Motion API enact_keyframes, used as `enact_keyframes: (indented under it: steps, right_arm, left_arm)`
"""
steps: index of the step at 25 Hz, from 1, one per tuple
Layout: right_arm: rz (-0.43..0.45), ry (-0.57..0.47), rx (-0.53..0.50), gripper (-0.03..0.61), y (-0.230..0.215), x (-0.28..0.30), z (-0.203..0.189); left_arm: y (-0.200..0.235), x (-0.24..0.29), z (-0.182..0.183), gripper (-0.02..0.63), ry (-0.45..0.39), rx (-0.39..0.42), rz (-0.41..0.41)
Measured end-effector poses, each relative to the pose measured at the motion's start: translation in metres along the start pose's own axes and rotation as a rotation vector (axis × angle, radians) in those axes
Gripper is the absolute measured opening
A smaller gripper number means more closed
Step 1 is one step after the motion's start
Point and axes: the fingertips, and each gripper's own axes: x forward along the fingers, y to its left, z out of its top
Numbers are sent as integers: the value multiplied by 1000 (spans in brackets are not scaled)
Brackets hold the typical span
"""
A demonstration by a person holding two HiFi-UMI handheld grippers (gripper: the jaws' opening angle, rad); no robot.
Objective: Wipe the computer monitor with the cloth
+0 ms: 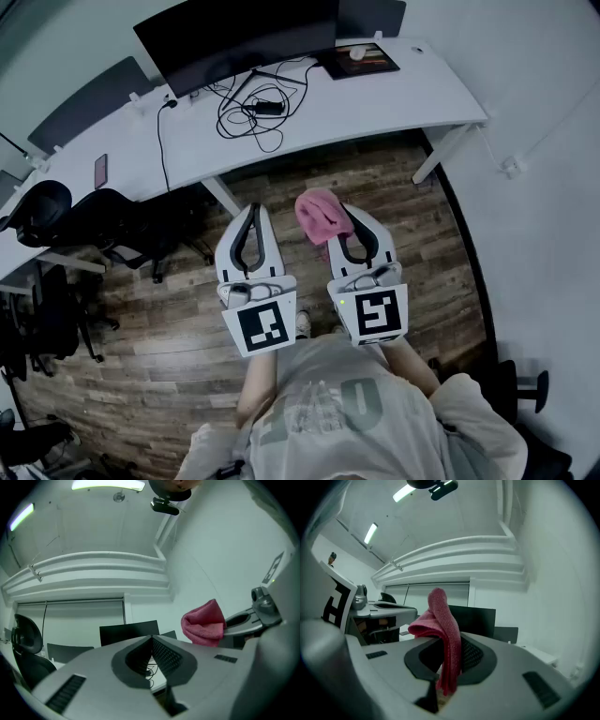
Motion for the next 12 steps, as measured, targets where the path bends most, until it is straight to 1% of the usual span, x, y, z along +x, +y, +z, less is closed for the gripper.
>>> enact_keyframes:
  steps: [4, 8, 12]
  right_arm:
    - [2, -7, -3, 57, 3, 2, -1]
    - [13, 5, -9, 57, 12, 7, -4]
    - [17, -3, -5, 57, 23, 15, -4]
  left_arm:
    - [0, -1, -4, 15, 7, -5, -3]
    - [12, -2, -8, 15, 21, -11, 7]
    - [24, -2, -13, 15, 17, -19, 8]
